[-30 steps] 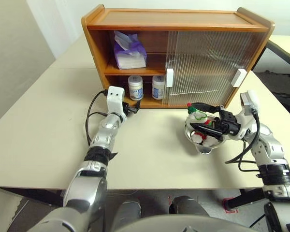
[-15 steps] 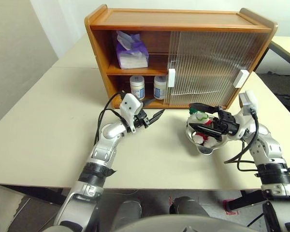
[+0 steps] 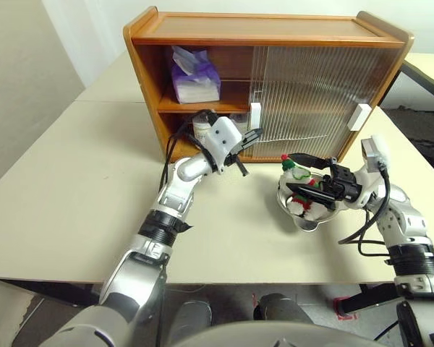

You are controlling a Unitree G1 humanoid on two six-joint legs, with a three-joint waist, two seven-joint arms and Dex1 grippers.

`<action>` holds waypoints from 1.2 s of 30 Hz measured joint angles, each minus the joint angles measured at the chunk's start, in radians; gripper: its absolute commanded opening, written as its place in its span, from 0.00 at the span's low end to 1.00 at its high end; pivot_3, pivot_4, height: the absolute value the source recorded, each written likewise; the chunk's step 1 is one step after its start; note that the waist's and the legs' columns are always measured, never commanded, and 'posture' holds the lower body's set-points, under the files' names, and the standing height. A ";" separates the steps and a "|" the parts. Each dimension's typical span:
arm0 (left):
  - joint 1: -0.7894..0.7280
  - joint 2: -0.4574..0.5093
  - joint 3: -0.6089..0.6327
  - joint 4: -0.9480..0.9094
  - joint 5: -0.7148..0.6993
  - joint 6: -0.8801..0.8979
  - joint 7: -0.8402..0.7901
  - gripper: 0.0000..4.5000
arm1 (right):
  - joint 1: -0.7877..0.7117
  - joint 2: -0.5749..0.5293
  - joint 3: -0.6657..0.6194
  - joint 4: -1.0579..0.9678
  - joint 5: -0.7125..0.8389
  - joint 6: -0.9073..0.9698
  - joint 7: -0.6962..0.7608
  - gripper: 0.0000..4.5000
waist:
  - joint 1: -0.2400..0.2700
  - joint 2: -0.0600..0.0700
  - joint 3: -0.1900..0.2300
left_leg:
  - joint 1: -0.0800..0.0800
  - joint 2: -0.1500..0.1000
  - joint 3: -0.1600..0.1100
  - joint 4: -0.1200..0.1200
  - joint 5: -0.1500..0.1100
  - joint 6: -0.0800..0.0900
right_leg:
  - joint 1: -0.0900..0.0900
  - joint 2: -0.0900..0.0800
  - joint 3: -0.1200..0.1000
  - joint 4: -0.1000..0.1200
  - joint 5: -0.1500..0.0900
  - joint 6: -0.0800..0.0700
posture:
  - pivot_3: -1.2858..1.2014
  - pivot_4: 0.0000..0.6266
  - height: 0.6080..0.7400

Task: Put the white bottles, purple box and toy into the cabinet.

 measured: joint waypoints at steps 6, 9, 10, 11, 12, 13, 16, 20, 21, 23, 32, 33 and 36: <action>-0.098 -0.019 -0.005 0.137 0.050 -0.026 0.053 0.00 | 0.000 0.000 0.000 0.001 0.000 -0.002 -0.001 1.00 | -0.006 0.000 0.000 | 0.000 0.000 0.000 0.000 0.000 0.001 | 0.000 0.000 0.000 0.000 -0.004 0.008 | 0.47 0.00 1.00; -0.131 -0.033 -0.005 0.195 0.064 -0.037 0.076 0.00 | 0.000 0.000 0.000 0.001 0.000 -0.002 -0.002 1.00 | -0.008 0.000 0.000 | 0.000 0.000 0.000 0.000 0.000 0.001 | 0.000 0.000 0.000 -0.001 -0.004 0.009 | 0.47 0.00 1.00; -0.139 -0.034 -0.005 0.208 0.067 -0.038 0.086 0.00 | 0.000 0.000 0.000 0.001 0.000 -0.002 -0.002 1.00 | -0.009 0.000 0.000 | 0.000 0.000 0.000 0.000 0.000 0.001 | 0.000 0.000 0.000 -0.001 -0.004 0.010 | 0.47 0.00 1.00; -0.150 -0.034 -0.005 0.224 0.072 -0.038 0.095 0.00 | 0.000 0.000 0.000 0.001 0.000 -0.002 -0.003 1.00 | -0.010 0.000 0.000 | 0.000 0.000 0.000 0.000 0.000 0.001 | 0.000 0.000 0.000 -0.001 -0.004 0.010 | 0.47 0.00 1.00; -0.152 -0.036 -0.005 0.231 0.078 -0.041 0.101 0.00 | 0.000 0.000 0.000 0.001 0.000 -0.002 -0.003 1.00 | -0.011 0.000 0.000 | 0.000 0.000 0.000 0.000 0.000 0.001 | 0.001 0.000 0.000 -0.001 -0.004 0.010 | 0.47 0.00 1.00; -0.154 -0.038 -0.005 0.235 0.085 -0.041 0.108 0.00 | 0.000 0.000 0.000 0.001 0.000 -0.002 -0.003 1.00 | -0.012 0.000 0.000 | 0.000 0.000 0.000 0.000 0.000 0.001 | 0.001 0.000 0.000 -0.001 -0.004 0.011 | 0.47 0.00 1.00; -0.155 -0.038 -0.004 0.239 0.090 -0.041 0.131 0.00 | 0.000 0.000 0.000 0.001 0.000 -0.002 -0.005 1.00 | -0.021 0.000 0.000 | 0.000 0.000 0.000 0.001 0.000 0.001 | 0.001 0.000 0.000 -0.001 -0.004 0.011 | 0.47 0.00 1.00; -0.144 -0.031 -0.004 0.234 0.097 -0.041 0.149 0.00 | 0.000 0.000 0.000 0.001 0.000 -0.002 -0.007 1.00 | -0.029 0.000 0.000 | 0.001 0.000 0.000 0.001 0.000 0.001 | 0.001 0.000 0.000 0.000 -0.004 0.011 | 0.47 0.00 1.00; -0.141 -0.030 -0.004 0.229 0.097 -0.041 0.154 0.00 | 0.000 0.000 0.000 0.001 0.000 -0.002 -0.007 1.00 | -0.031 0.000 0.000 | 0.001 0.000 0.000 0.001 0.000 0.001 | 0.001 0.000 0.000 0.000 -0.003 0.011 | 0.47 0.00 1.00; -0.124 -0.021 -0.002 0.209 0.097 -0.037 0.162 0.00 | 0.000 0.001 0.000 0.001 0.000 -0.002 -0.007 1.00 | -0.035 0.000 0.000 | 0.001 0.000 0.000 0.001 0.000 0.001 | 0.001 0.000 0.000 0.000 -0.003 0.011 | 0.47 0.00 1.00; -0.039 0.055 0.028 0.093 0.088 0.008 0.178 0.00 | -0.001 0.007 0.001 0.024 0.000 -0.013 0.002 1.00 | -0.041 0.001 0.000 | 0.002 0.000 0.000 0.000 0.000 0.000 | 0.001 0.000 0.000 0.000 -0.003 0.009 | 0.48 0.00 1.00; -0.028 0.066 0.035 0.078 0.086 0.014 0.180 0.00 | -0.001 0.011 0.001 0.025 0.000 -0.014 0.003 1.00 | -0.041 0.001 0.000 | 0.002 0.000 0.000 0.000 0.000 0.000 | 0.001 0.000 0.000 0.000 -0.002 0.009 | 0.48 0.00 1.00; -0.001 0.098 0.054 0.053 0.082 0.027 0.185 0.00 | -0.001 0.013 0.002 0.026 0.000 -0.016 0.005 1.00 | -0.041 0.001 0.000 | 0.002 0.000 0.000 0.000 0.000 0.000 | 0.001 0.000 0.000 0.001 -0.002 0.008 | 0.48 0.00 1.00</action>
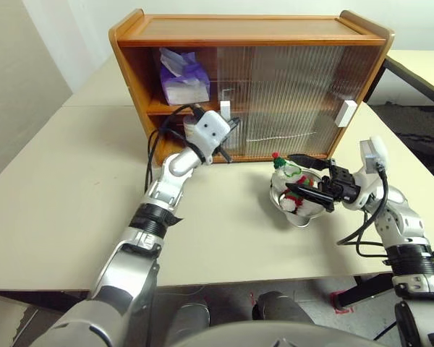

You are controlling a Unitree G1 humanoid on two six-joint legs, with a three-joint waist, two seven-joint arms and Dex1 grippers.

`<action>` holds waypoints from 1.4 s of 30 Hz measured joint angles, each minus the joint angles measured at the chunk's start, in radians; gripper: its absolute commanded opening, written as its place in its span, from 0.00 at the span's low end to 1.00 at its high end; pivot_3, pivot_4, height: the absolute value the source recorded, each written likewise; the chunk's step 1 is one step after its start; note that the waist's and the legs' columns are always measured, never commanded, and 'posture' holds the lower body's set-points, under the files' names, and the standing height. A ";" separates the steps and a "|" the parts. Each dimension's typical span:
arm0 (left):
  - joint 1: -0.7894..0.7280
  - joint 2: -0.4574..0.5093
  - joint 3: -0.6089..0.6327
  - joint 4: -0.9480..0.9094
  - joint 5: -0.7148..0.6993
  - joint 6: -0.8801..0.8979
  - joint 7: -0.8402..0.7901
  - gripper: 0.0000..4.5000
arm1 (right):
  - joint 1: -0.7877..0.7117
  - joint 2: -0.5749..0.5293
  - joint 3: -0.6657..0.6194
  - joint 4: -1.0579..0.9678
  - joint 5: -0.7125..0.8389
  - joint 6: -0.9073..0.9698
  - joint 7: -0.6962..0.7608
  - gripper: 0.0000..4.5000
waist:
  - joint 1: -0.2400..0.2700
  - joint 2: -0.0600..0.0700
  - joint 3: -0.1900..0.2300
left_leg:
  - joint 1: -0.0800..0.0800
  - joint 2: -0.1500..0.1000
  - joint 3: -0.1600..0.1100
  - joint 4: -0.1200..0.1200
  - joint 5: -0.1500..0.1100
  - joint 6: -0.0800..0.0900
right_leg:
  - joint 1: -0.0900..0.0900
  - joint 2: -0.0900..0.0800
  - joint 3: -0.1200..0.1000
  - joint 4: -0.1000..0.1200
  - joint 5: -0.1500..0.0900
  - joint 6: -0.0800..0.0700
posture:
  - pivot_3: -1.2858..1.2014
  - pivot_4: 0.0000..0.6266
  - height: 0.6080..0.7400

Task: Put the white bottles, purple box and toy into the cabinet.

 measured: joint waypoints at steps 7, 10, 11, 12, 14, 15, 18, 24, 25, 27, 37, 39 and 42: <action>0.052 0.065 0.043 -0.063 -0.023 0.029 0.002 0.00 | -0.002 0.004 0.001 0.007 -0.001 -0.002 0.009 1.00 | 0.002 0.000 0.000 | 0.000 0.000 0.000 -0.001 0.000 -0.001 | 0.000 0.000 0.000 0.000 0.001 -0.002 | 0.48 0.00 1.00; 0.072 0.087 0.062 -0.088 -0.028 0.040 0.005 0.00 | -0.004 0.004 0.001 0.013 -0.002 -0.003 0.015 1.00 | 0.003 0.000 0.000 | 0.000 0.000 0.000 -0.001 0.001 -0.001 | -0.001 0.000 0.000 0.001 0.002 -0.003 | 0.49 0.00 1.00; 0.077 0.091 0.068 -0.095 -0.030 0.043 0.006 0.00 | -0.006 0.004 0.001 0.016 -0.003 -0.003 0.017 1.00 | 0.004 0.000 0.000 | 0.001 0.000 0.000 -0.001 0.001 -0.002 | -0.001 0.000 0.000 0.001 0.002 -0.003 | 0.49 0.00 1.00; 0.085 0.096 0.075 -0.101 -0.033 0.047 0.008 0.00 | -0.009 0.005 0.002 0.021 -0.004 -0.003 0.018 1.00 | 0.004 0.000 0.000 | 0.001 0.000 0.000 -0.001 0.001 -0.002 | -0.001 0.000 0.000 0.001 0.002 -0.004 | 0.49 0.00 1.00; 0.104 0.112 0.089 -0.117 -0.039 0.055 0.013 0.00 | -0.017 0.006 0.002 0.031 -0.006 -0.004 0.023 1.00 | 0.004 0.000 0.000 | 0.001 0.000 0.000 -0.002 0.001 -0.002 | -0.001 0.000 0.000 0.001 0.002 -0.004 | 0.49 0.00 1.00; 0.112 0.120 0.097 -0.125 -0.041 0.058 0.016 0.00 | -0.021 0.006 0.002 0.035 -0.008 -0.005 0.024 1.00 | 0.004 0.000 0.000 | 0.001 0.000 0.000 -0.003 0.001 -0.002 | -0.001 0.000 0.000 0.001 0.003 -0.004 | 0.49 0.00 1.00; 0.139 0.145 0.123 -0.142 -0.051 0.070 0.027 0.00 | -0.025 0.008 0.003 0.041 -0.013 -0.008 0.027 1.00 | 0.009 0.000 0.000 | 0.001 0.000 -0.001 -0.004 0.001 -0.002 | -0.002 0.000 0.000 0.001 0.003 -0.005 | 0.50 0.00 1.00; 0.193 0.204 0.195 -0.170 -0.066 0.097 0.049 0.00 | -0.036 0.011 0.003 0.049 -0.021 -0.008 0.037 1.00 | 0.020 0.001 0.000 | 0.000 0.000 -0.001 -0.005 0.002 -0.004 | -0.004 0.000 0.000 0.001 0.007 -0.014 | 0.50 0.00 1.00; 0.200 0.210 0.206 -0.174 -0.067 0.101 0.051 0.00 | -0.038 0.012 0.003 0.050 -0.021 -0.008 0.037 1.00 | 0.023 0.001 0.000 | 0.000 0.000 -0.001 -0.006 0.002 -0.004 | -0.004 0.000 0.000 0.001 0.007 -0.014 | 0.50 0.00 1.00; 0.225 0.216 0.211 -0.200 -0.069 0.103 0.051 0.00 | -0.041 0.019 0.004 0.049 -0.022 -0.008 0.038 1.00 | 0.026 0.001 0.000 | 0.000 0.000 -0.001 -0.005 0.001 -0.005 | -0.005 0.000 0.000 0.001 0.007 -0.015 | 0.50 0.00 1.00; 0.263 0.220 0.223 -0.254 -0.110 0.109 0.028 0.00 | -0.041 0.022 0.006 0.049 -0.022 -0.001 0.038 1.00 | 0.029 0.001 0.000 | 0.000 0.001 -0.001 -0.008 0.001 -0.008 | -0.007 0.000 0.000 0.001 0.005 -0.018 | 0.51 0.00 1.00; 0.274 0.222 0.224 -0.254 -0.137 0.089 -0.005 0.09 | -0.041 0.018 0.006 0.049 -0.022 0.001 0.040 1.00 | 0.035 0.001 0.000 | 0.000 0.001 -0.001 -0.008 0.001 -0.008 | -0.007 0.000 0.000 0.001 0.005 -0.018 | 0.51 0.00 1.00; 0.301 0.221 0.225 -0.254 -0.189 0.042 -0.071 0.29 | -0.041 0.016 0.005 0.048 -0.022 0.003 0.040 1.00 | 0.049 0.001 0.000 | -0.001 0.001 -0.001 -0.008 0.001 -0.008 | -0.007 0.000 0.000 0.001 0.004 -0.019 | 0.50 0.00 1.00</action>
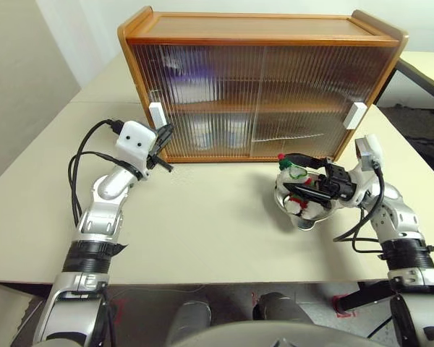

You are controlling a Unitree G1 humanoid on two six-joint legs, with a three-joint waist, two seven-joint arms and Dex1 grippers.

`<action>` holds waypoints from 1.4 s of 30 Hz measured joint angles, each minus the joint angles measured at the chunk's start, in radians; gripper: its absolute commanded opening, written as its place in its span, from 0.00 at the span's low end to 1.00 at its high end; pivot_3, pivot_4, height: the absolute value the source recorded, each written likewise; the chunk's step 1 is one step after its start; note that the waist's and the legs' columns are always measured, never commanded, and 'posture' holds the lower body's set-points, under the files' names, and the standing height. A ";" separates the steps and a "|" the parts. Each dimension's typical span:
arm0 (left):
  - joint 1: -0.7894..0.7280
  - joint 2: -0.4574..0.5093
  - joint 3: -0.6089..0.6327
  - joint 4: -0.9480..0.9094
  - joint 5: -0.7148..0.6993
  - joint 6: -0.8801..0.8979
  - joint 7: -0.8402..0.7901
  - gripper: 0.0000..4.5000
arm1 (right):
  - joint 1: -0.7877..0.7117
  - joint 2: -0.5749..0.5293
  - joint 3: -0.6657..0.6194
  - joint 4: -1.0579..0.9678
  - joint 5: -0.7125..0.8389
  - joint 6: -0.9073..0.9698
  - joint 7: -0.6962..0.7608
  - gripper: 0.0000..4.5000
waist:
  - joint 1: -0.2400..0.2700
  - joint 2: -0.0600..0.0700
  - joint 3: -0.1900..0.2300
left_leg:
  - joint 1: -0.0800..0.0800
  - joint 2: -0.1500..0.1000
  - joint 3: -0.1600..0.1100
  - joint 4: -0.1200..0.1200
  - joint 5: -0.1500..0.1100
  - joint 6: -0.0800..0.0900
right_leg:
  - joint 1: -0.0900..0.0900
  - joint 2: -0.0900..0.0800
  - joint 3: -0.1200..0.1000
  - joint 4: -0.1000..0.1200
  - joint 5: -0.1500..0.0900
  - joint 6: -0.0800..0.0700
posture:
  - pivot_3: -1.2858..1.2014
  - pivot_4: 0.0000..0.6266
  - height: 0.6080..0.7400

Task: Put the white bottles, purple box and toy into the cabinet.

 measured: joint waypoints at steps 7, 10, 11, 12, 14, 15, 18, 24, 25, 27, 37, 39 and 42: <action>0.135 -0.021 0.005 -0.055 -0.223 -0.057 -0.226 0.84 | 0.004 -0.039 -0.031 -0.007 0.006 0.016 -0.006 0.96 | 0.011 0.000 0.000 | -0.002 0.001 -0.001 0.000 -0.002 -0.002 | -0.002 0.000 0.000 0.001 -0.002 -0.002 | 0.49 0.00 1.00; 0.209 -0.008 0.034 -0.077 -0.303 -0.039 -0.299 1.00 | 0.001 -0.067 -0.098 -0.002 0.042 0.036 -0.021 0.76 | 0.011 0.000 0.000 | -0.002 0.001 -0.001 0.000 -0.002 -0.003 | -0.003 0.000 -0.001 0.001 -0.003 -0.002 | 0.49 0.01 1.00; 0.226 -0.002 0.046 -0.087 -0.329 -0.030 -0.317 1.00 | -0.004 -0.079 -0.118 0.009 0.050 0.039 -0.026 0.67 | 0.011 0.000 0.000 | -0.002 0.002 -0.001 0.000 -0.002 -0.003 | -0.003 0.000 -0.001 0.001 -0.003 -0.003 | 0.49 0.01 1.00; 0.249 0.006 0.061 -0.101 -0.359 -0.015 -0.337 1.00 | -0.012 -0.094 -0.135 0.030 0.055 0.040 -0.029 0.60 | 0.010 0.000 0.000 | -0.002 0.002 -0.001 0.000 -0.003 -0.002 | -0.003 0.000 -0.001 0.001 -0.003 -0.003 | 0.49 0.02 1.00; 0.302 0.021 0.089 -0.120 -0.421 0.024 -0.381 1.00 | -0.028 -0.143 -0.184 0.103 0.053 0.031 -0.041 0.42 | 0.010 0.001 0.000 | -0.002 0.002 -0.001 0.000 -0.004 -0.002 | -0.003 0.000 -0.001 0.001 -0.003 -0.003 | 0.49 0.03 1.00; 0.324 0.026 0.099 -0.122 -0.441 0.044 -0.398 1.00 | -0.038 -0.159 -0.203 0.138 0.051 0.021 -0.046 0.34 | 0.009 0.001 0.000 | -0.002 0.002 -0.001 0.000 -0.005 -0.002 | -0.004 0.000 -0.001 0.001 -0.003 -0.003 | 0.49 0.03 1.00; 0.361 0.038 0.112 -0.124 -0.472 0.089 -0.439 1.00 | -0.083 -0.183 -0.244 0.242 0.031 -0.029 -0.082 0.09 | 0.008 0.002 0.001 | -0.003 0.004 -0.001 -0.001 -0.006 -0.003 | -0.006 0.000 -0.001 0.002 -0.002 -0.005 | 0.49 0.03 1.00; 0.403 0.065 0.169 -0.124 -0.472 0.106 -0.452 1.00 | -0.149 -0.238 -0.321 0.384 -0.021 -0.161 -0.203 0.01 | 0.006 0.005 0.002 | -0.004 0.007 0.000 -0.005 -0.006 -0.003 | -0.010 0.001 -0.001 0.003 -0.002 -0.006 | 0.49 0.03 1.00; 0.406 0.065 0.179 -0.123 -0.471 0.106 -0.452 1.00 | -0.152 -0.238 -0.326 0.394 -0.028 -0.179 -0.225 0.01 | 0.006 0.005 0.002 | -0.004 0.007 0.000 -0.007 -0.006 -0.003 | -0.010 0.001 -0.001 0.003 -0.002 -0.006 | 0.49 0.03 1.00; 0.411 0.065 0.194 -0.123 -0.471 0.106 -0.455 1.00 | -0.159 -0.236 -0.326 0.406 -0.052 -0.202 -0.265 0.01 | 0.004 0.006 0.002 | -0.004 0.008 0.001 -0.008 -0.006 -0.002 | -0.011 0.001 -0.001 0.002 -0.003 -0.006 | 0.49 0.03 1.00; 0.436 0.066 0.198 -0.125 -0.490 0.106 -0.555 1.00 | -0.226 -0.233 -0.262 0.456 -0.194 -0.217 -0.410 0.01 | -0.003 0.009 -0.001 | -0.003 0.011 0.001 -0.011 -0.007 -0.002 | -0.011 0.002 -0.002 0.002 -0.003 -0.005 | 0.50 0.00 1.00; 0.439 0.068 0.198 -0.128 -0.501 0.106 -0.589 1.00 | -0.241 -0.233 -0.257 0.463 -0.209 -0.218 -0.426 0.01 | -0.003 0.010 -0.001 | -0.003 0.011 0.001 -0.011 -0.007 -0.002 | -0.011 0.002 -0.002 0.002 -0.003 -0.005 | 0.50 0.00 1.00; 0.454 0.069 0.195 -0.160 -0.513 0.113 -0.632 1.00 | -0.244 -0.227 -0.251 0.465 -0.216 -0.219 -0.431 0.01 | -0.004 0.010 -0.001 | -0.003 0.011 0.001 -0.011 -0.007 -0.002 | -0.011 0.002 -0.002 0.002 -0.003 -0.005 | 0.50 0.00 1.00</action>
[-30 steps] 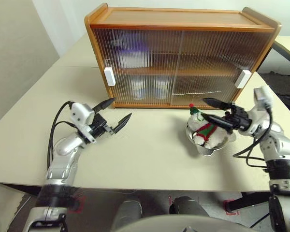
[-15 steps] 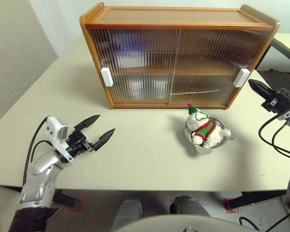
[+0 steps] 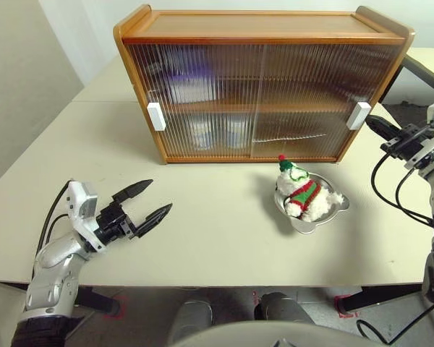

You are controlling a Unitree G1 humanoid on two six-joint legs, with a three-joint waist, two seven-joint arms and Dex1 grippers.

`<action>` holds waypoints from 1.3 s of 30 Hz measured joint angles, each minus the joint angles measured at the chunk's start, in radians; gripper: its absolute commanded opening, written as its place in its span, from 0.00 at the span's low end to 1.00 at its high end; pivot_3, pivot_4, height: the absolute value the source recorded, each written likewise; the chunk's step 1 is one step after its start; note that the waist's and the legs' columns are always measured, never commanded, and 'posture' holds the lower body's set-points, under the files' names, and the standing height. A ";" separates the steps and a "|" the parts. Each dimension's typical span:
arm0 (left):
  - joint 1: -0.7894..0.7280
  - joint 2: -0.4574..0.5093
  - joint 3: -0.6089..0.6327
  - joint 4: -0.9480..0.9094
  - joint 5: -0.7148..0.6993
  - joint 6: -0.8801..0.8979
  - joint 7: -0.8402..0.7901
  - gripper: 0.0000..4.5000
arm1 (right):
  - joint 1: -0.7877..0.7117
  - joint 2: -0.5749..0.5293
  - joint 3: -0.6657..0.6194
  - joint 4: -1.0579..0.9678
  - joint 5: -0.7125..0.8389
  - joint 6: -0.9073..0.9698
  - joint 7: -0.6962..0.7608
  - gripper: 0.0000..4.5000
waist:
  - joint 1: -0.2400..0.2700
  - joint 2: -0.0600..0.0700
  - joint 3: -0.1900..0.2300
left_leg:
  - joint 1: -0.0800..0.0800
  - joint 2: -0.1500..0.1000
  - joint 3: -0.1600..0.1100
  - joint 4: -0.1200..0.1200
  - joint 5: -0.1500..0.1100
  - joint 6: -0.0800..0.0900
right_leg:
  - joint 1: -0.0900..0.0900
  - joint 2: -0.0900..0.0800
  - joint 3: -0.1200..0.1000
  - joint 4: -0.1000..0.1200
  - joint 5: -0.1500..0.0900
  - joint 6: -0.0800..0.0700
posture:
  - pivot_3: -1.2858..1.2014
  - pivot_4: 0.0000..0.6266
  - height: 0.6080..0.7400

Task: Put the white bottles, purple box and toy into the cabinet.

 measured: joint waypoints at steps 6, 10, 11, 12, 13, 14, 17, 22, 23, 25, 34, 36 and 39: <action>0.001 0.000 -0.015 -0.112 -0.032 0.039 -0.043 1.00 | -0.013 0.016 0.016 -0.001 -0.003 0.003 0.000 0.01 | -0.001 0.003 -0.002 | 0.001 0.000 0.000 0.000 0.000 0.000 | 0.001 0.000 0.000 0.000 0.000 0.000 | 0.50 0.00 1.00; -0.008 -0.002 -0.037 -0.162 -0.044 0.076 -0.043 1.00 | -0.012 0.039 0.025 -0.022 -0.001 0.025 0.012 0.01 | -0.003 0.005 -0.003 | 0.001 0.001 0.000 0.000 0.000 0.000 | 0.000 0.001 0.000 0.000 0.000 0.000 | 0.50 0.00 1.00; -0.016 -0.006 -0.040 -0.179 -0.053 0.086 -0.039 1.00 | -0.010 0.046 0.029 -0.038 0.000 0.034 0.014 0.01 | -0.003 0.005 -0.003 | 0.001 0.001 0.000 0.000 0.000 0.000 | 0.000 0.001 0.000 0.000 0.000 0.000 | 0.50 0.00 1.00; -0.026 -0.010 -0.042 -0.196 -0.063 0.094 -0.035 1.00 | -0.010 0.054 0.032 -0.050 0.001 0.040 0.018 0.01 | -0.003 0.005 -0.003 | 0.001 0.001 0.000 0.000 0.000 0.001 | 0.001 0.001 0.000 0.000 0.001 0.000 | 0.50 0.00 1.00; -0.036 -0.013 -0.043 -0.210 -0.067 0.101 -0.030 1.00 | -0.007 0.062 0.037 -0.065 0.002 0.047 0.021 0.01 | -0.003 0.005 -0.004 | 0.001 0.001 0.000 0.000 0.000 0.001 | 0.001 0.001 0.000 0.000 0.001 0.001 | 0.50 0.00 1.00; -0.040 -0.017 -0.044 -0.219 -0.070 0.105 -0.026 1.00 | -0.005 0.067 0.041 -0.074 0.003 0.052 0.022 0.01 | -0.003 0.006 -0.004 | 0.001 0.001 0.000 0.000 0.000 0.001 | 0.001 0.001 0.000 0.000 0.000 0.001 | 0.50 0.00 1.00; -0.074 -0.042 -0.047 -0.226 -0.082 0.125 -0.011 1.00 | 0.002 0.084 0.052 -0.091 0.005 0.072 0.030 0.01 | -0.003 0.006 -0.004 | 0.002 0.001 0.000 0.000 0.001 0.001 | 0.002 0.001 0.000 0.000 0.001 0.001 | 0.50 0.00 1.00; -0.119 -0.077 -0.078 -0.226 -0.084 0.133 -0.005 1.00 | 0.003 0.117 0.061 -0.111 0.009 0.094 0.042 0.01 | -0.004 0.006 -0.004 | 0.002 0.000 0.000 0.001 0.001 0.001 | 0.003 0.001 0.000 0.000 0.001 0.002 | 0.50 0.00 1.00; -0.120 -0.082 -0.081 -0.226 -0.084 0.134 -0.005 1.00 | 0.003 0.122 0.062 -0.112 0.009 0.095 0.043 0.01 | -0.004 0.006 -0.004 | 0.002 0.001 0.000 0.001 0.001 0.001 | 0.003 0.001 0.000 0.000 0.001 0.002 | 0.50 0.00 1.00; -0.125 -0.088 -0.090 -0.226 -0.082 0.135 -0.005 1.00 | 0.001 0.135 0.065 -0.113 0.010 0.098 0.048 0.01 | -0.004 0.006 -0.004 | 0.002 0.001 0.000 0.001 0.001 0.001 | 0.003 0.001 0.000 0.000 0.001 0.002 | 0.50 0.00 1.00; -0.176 -0.138 -0.155 -0.196 -0.056 0.120 0.004 1.00 | -0.021 0.243 0.149 -0.209 0.009 0.150 0.065 0.01 | -0.001 0.006 -0.004 | 0.003 0.001 0.000 0.001 0.002 0.002 | 0.004 0.002 0.000 0.000 0.003 0.004 | 0.50 0.00 1.00; -0.176 -0.139 -0.157 -0.185 -0.053 0.114 0.004 1.00 | -0.021 0.252 0.179 -0.239 0.007 0.164 0.076 0.01 | 0.001 0.006 -0.004 | 0.003 0.001 0.000 0.001 0.002 0.002 | 0.004 0.002 0.000 0.000 0.002 0.003 | 0.50 0.01 1.00; -0.176 -0.139 -0.157 -0.178 -0.038 0.104 0.003 1.00 | -0.021 0.268 0.217 -0.284 0.007 0.188 0.090 0.01 | 0.002 0.006 -0.004 | 0.003 0.001 -0.001 0.001 0.002 0.002 | 0.004 0.002 0.000 0.000 0.002 0.003 | 0.50 0.00 1.00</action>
